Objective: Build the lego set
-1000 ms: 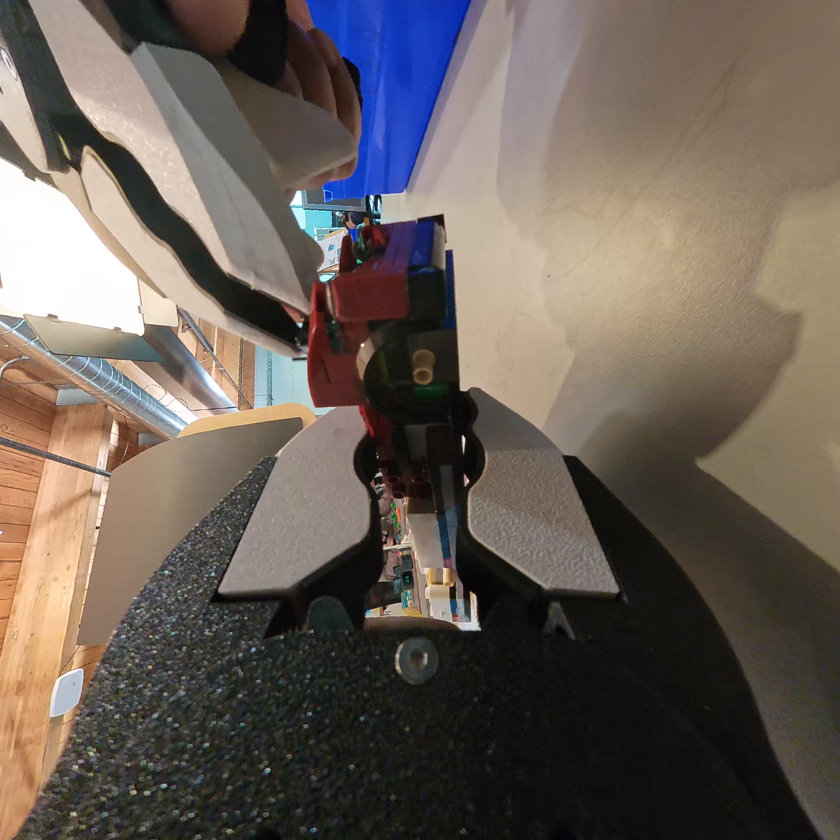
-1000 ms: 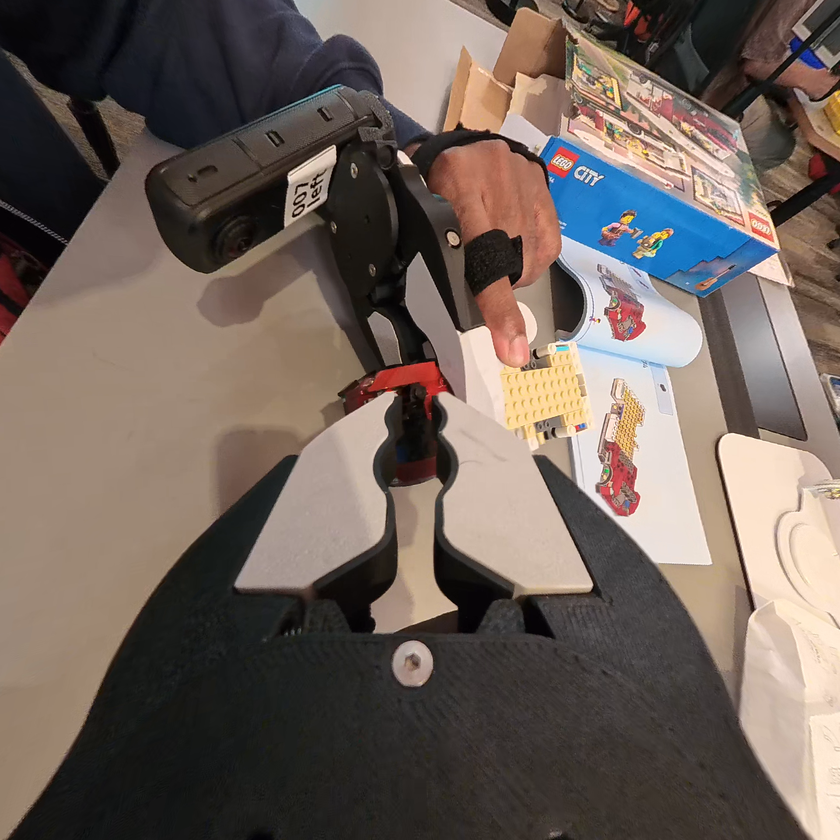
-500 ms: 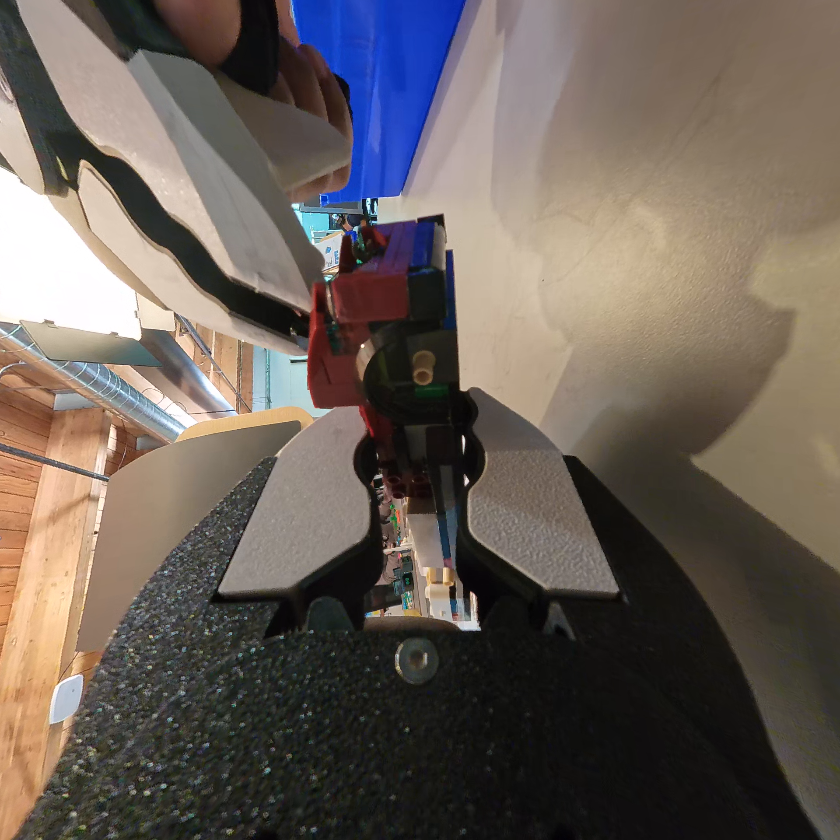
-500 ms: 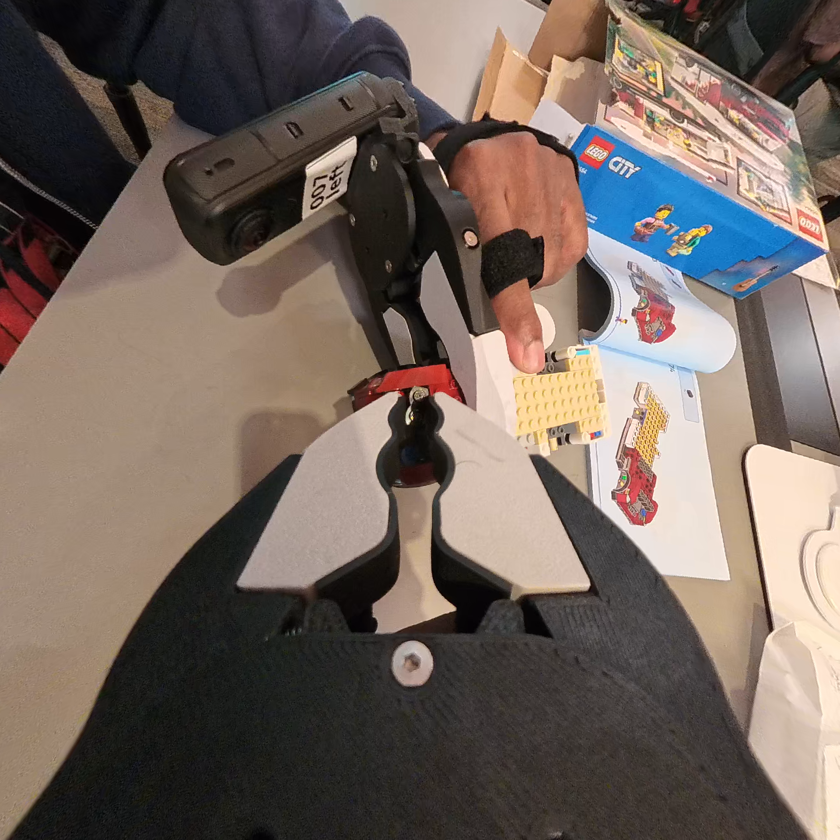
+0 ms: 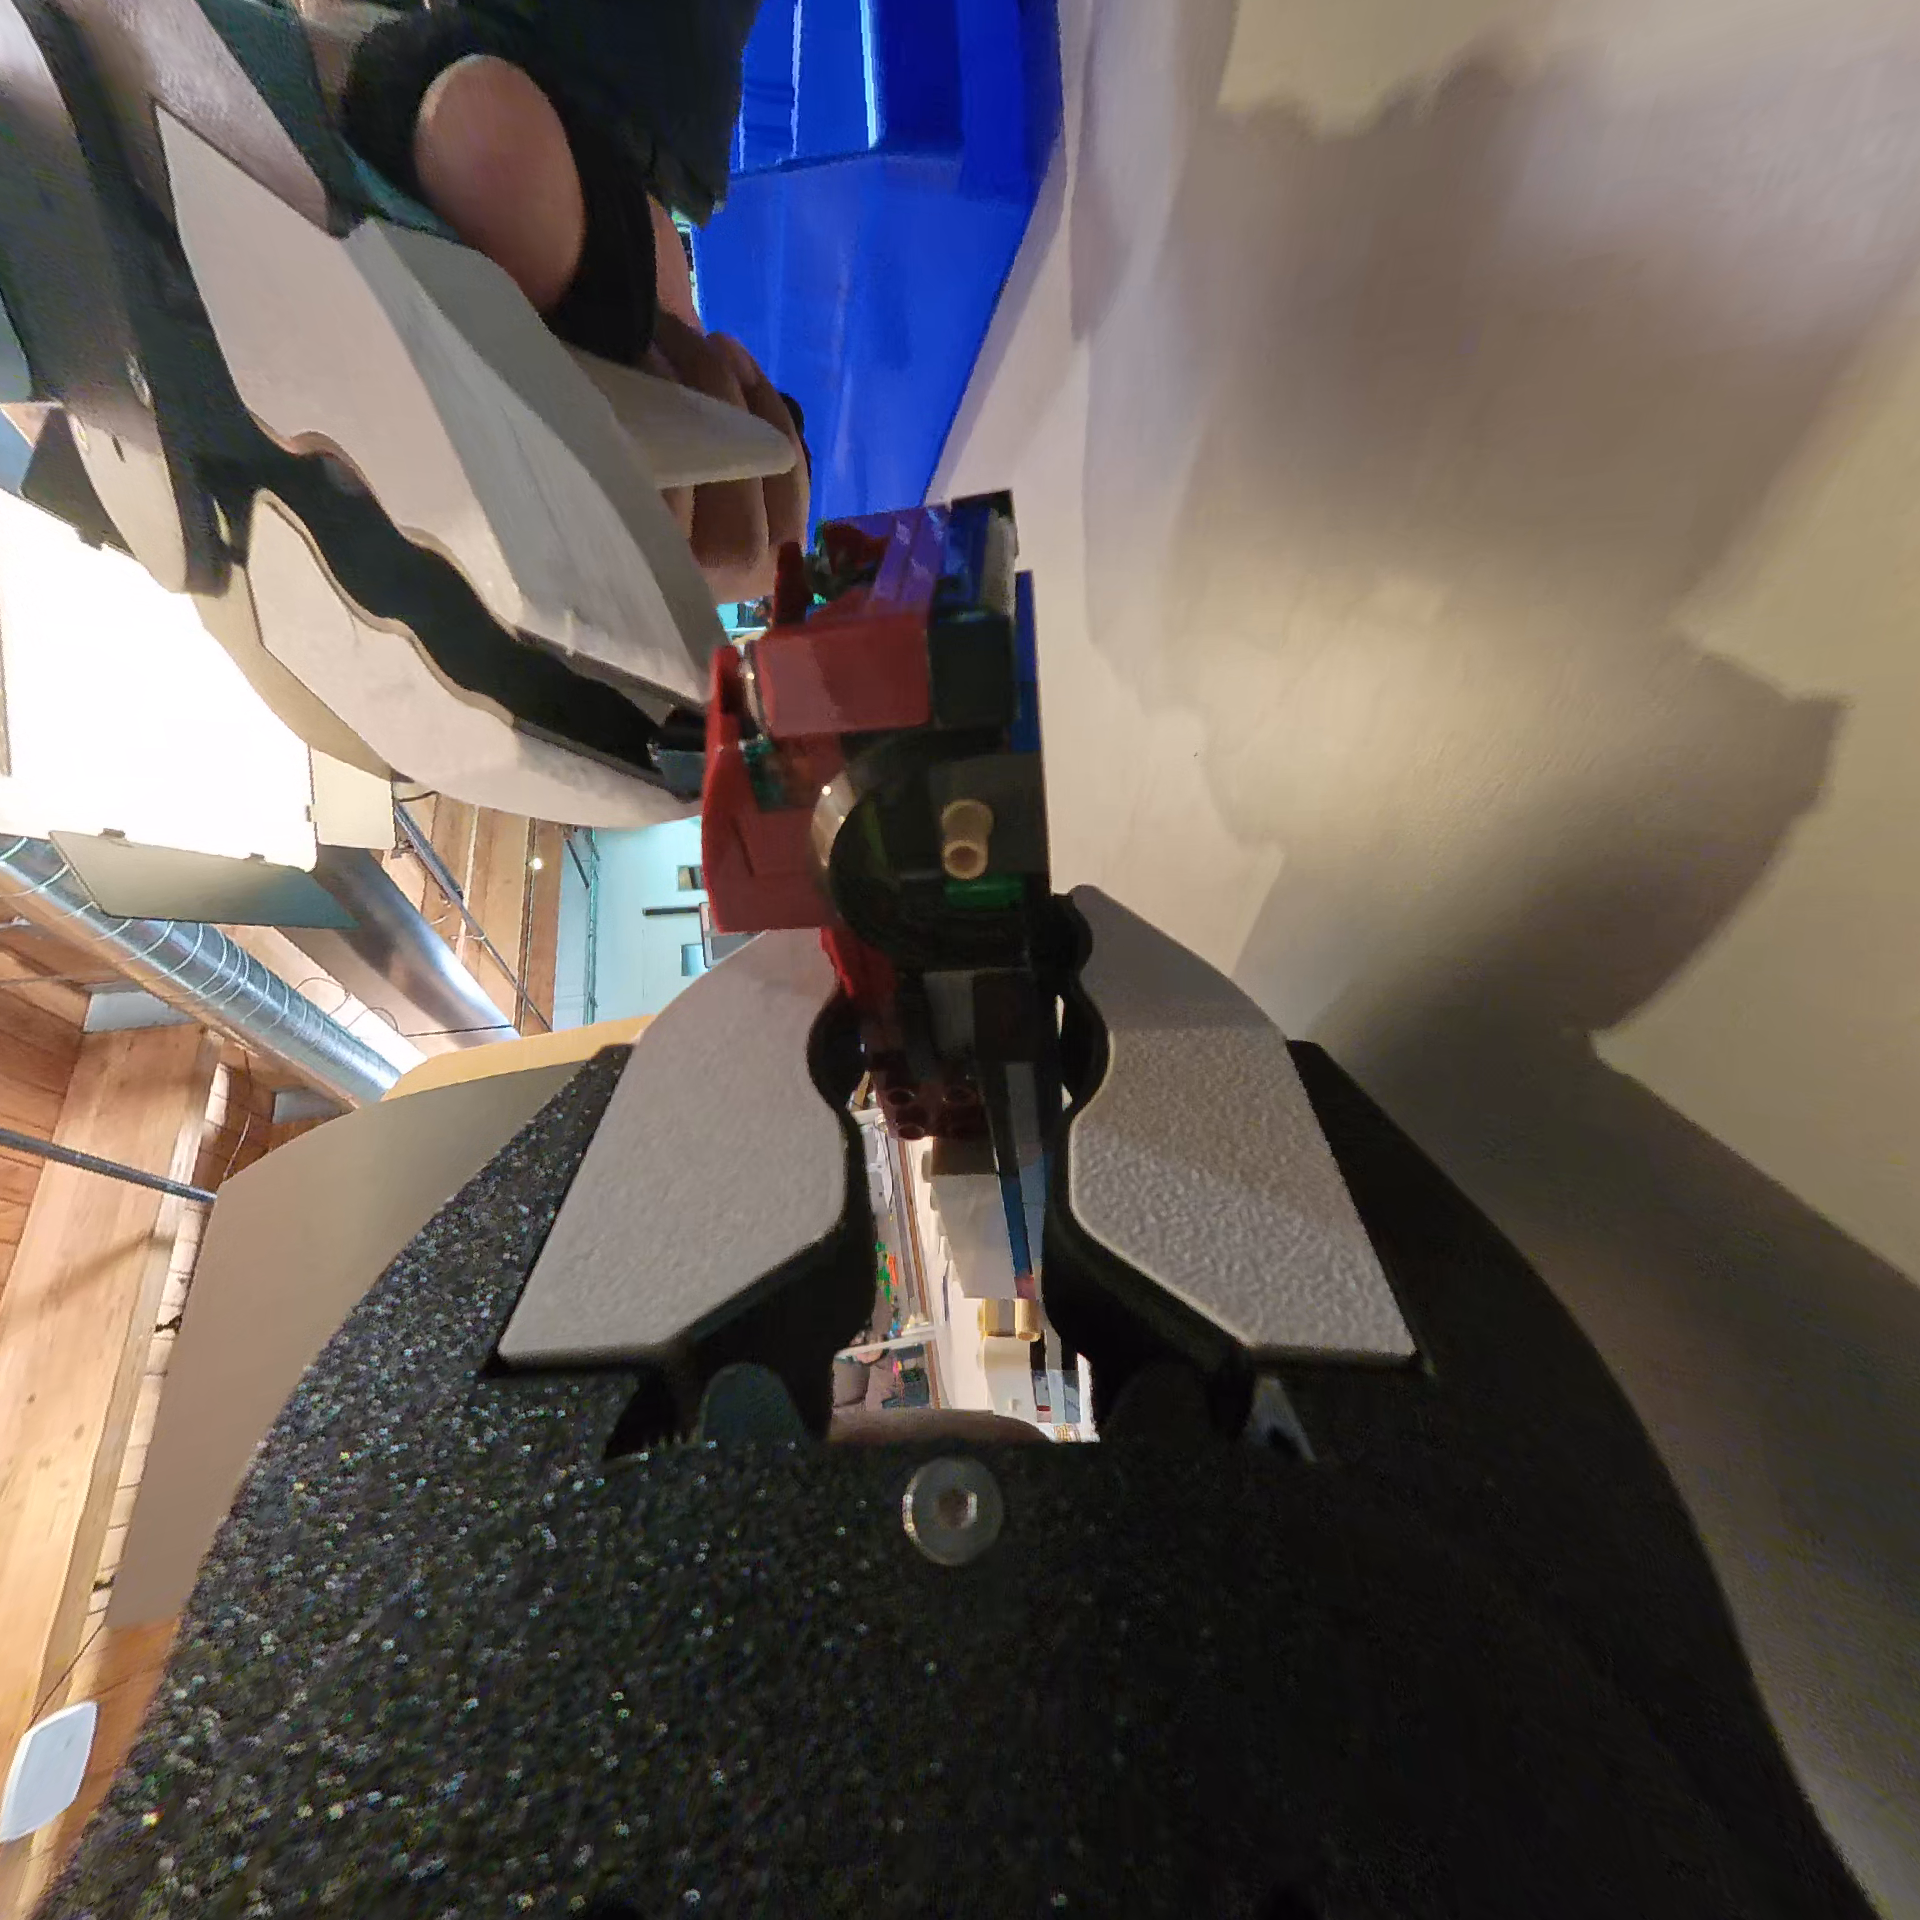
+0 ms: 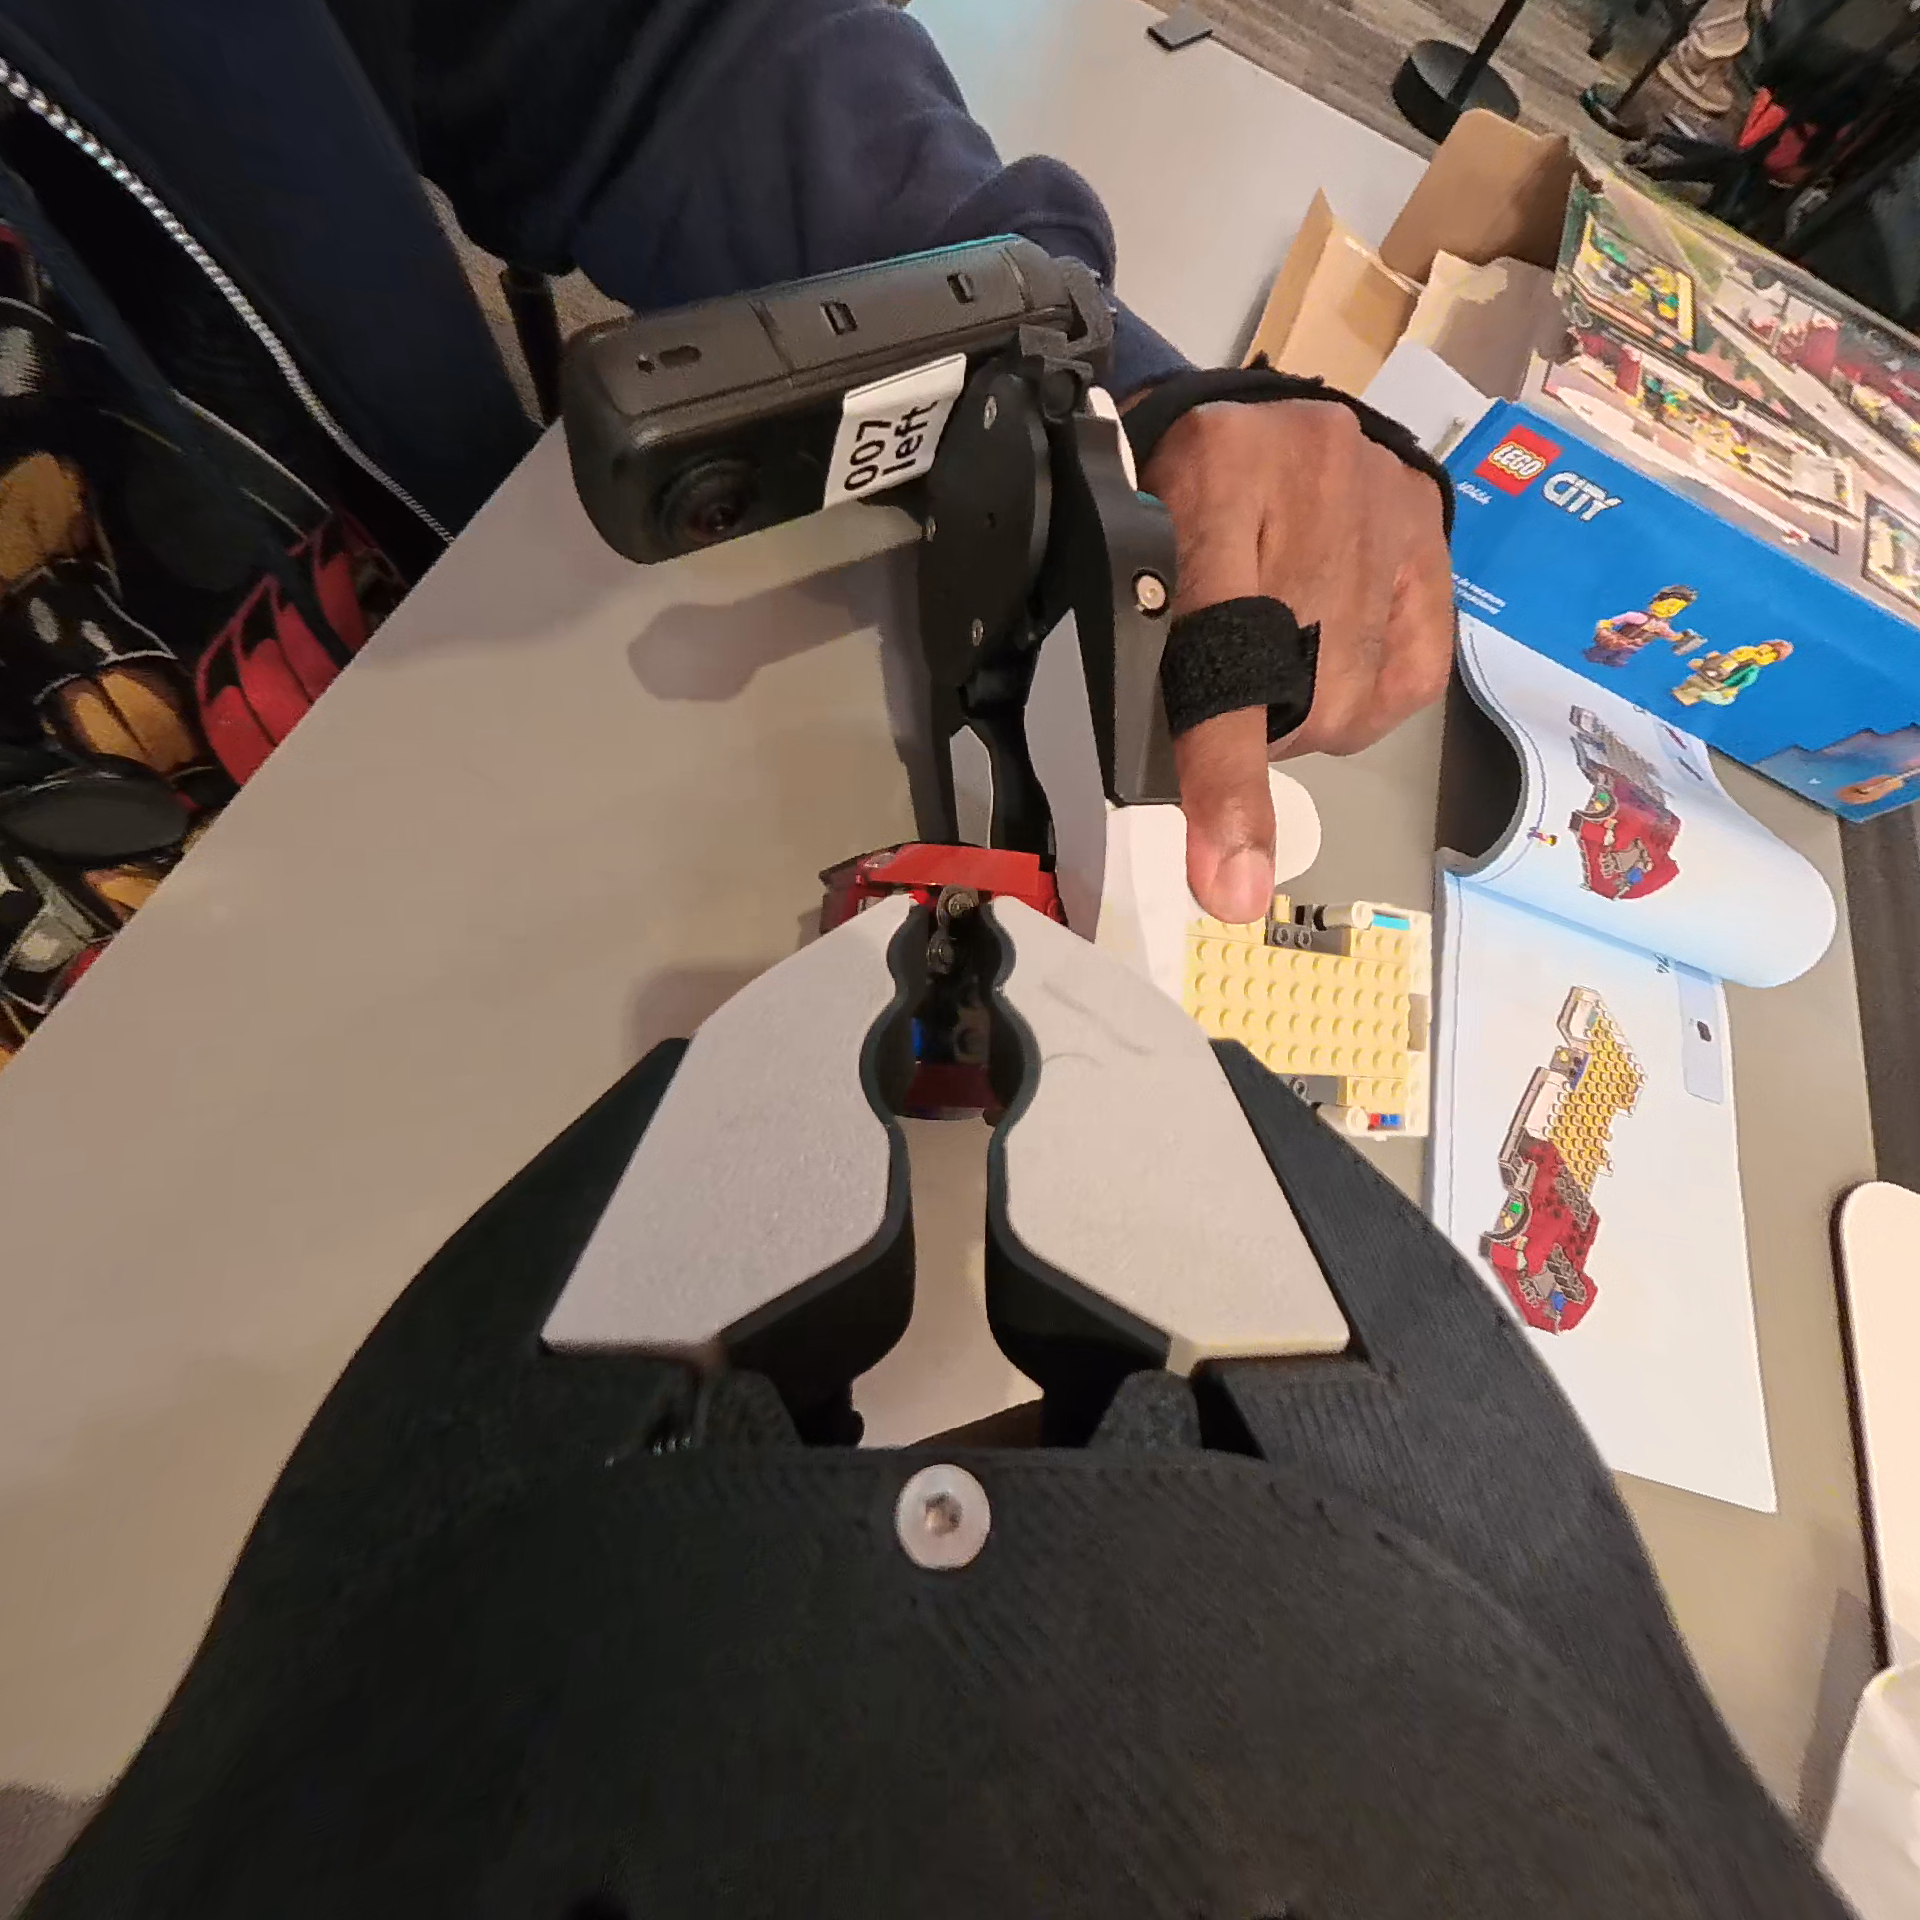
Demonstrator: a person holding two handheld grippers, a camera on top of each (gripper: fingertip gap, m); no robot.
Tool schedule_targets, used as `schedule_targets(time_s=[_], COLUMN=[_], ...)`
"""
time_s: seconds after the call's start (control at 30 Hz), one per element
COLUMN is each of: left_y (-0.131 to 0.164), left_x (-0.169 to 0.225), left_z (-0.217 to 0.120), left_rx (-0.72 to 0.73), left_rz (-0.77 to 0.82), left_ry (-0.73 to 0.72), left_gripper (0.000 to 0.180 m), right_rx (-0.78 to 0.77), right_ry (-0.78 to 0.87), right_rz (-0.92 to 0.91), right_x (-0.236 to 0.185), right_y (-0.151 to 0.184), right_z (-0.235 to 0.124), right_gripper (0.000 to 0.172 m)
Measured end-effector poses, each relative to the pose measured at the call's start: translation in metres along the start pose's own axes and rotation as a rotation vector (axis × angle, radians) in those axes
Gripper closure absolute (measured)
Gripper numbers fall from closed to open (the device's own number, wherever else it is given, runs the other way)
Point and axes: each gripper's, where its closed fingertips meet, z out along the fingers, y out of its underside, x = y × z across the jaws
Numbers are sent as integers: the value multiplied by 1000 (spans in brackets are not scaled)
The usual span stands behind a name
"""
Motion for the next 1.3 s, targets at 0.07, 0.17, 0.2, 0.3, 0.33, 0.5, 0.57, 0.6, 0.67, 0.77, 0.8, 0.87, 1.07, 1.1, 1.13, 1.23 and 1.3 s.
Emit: schedule_targets(time_s=[0.07,0.17,0.2,0.3,0.33,0.5,0.57,0.6,0.67,0.77,0.8,0.87,1.07,1.1,1.13,1.23,1.3], left_y=[-2,-1,-1,-1,-1,0,-1,-2,-2,-2,-2,-2,0,0,0,2,4], left_x=[0,0,0,0,0,2,4,5,6,7,7,7,6,6,6,5,5], left_z=[0,3,4,6,6,11,13,13,13,14,15,15,16,16,16,17,17], left_rx=[4,5,4,5,4,0,7,5,7,2,2,3,-5,-7,-11,-25,-35], left_rz=[3,6,9,13,14,23,30,30,35,42,43,44,52,54,56,73,86], left_ry=[0,5,6,5,5,16,20,21,20,25,26,26,30,30,29,27,30], left_gripper=[146,146,146,146,146,146,146,146,146,147,147,147,147,147,147,147,147], right_rx=[5,8,8,11,10,6,-5,-8,-12,-17,-19,-28,-83,-96,-111,-167,-210], right_ry=[-7,-8,-8,-10,-9,0,11,4,-5,-5,-6,-7,5,11,18,47,60], right_rz=[1,2,3,4,4,5,11,14,12,16,17,19,6,-1,-4,-11,-30], right_x=[-1,-1,-1,-2,-2,0,2,1,-1,-1,-1,-2,-2,-2,-1,2,2], right_y=[0,0,0,-1,-1,0,1,2,2,2,2,3,5,5,5,6,7], right_z=[0,-1,-2,-2,-2,-3,-3,-3,-1,1,1,1,0,0,0,-2,-3], right_gripper=[163,163,163,163,163,163,163,164,164,164,164,164,164,164,164,164,164])
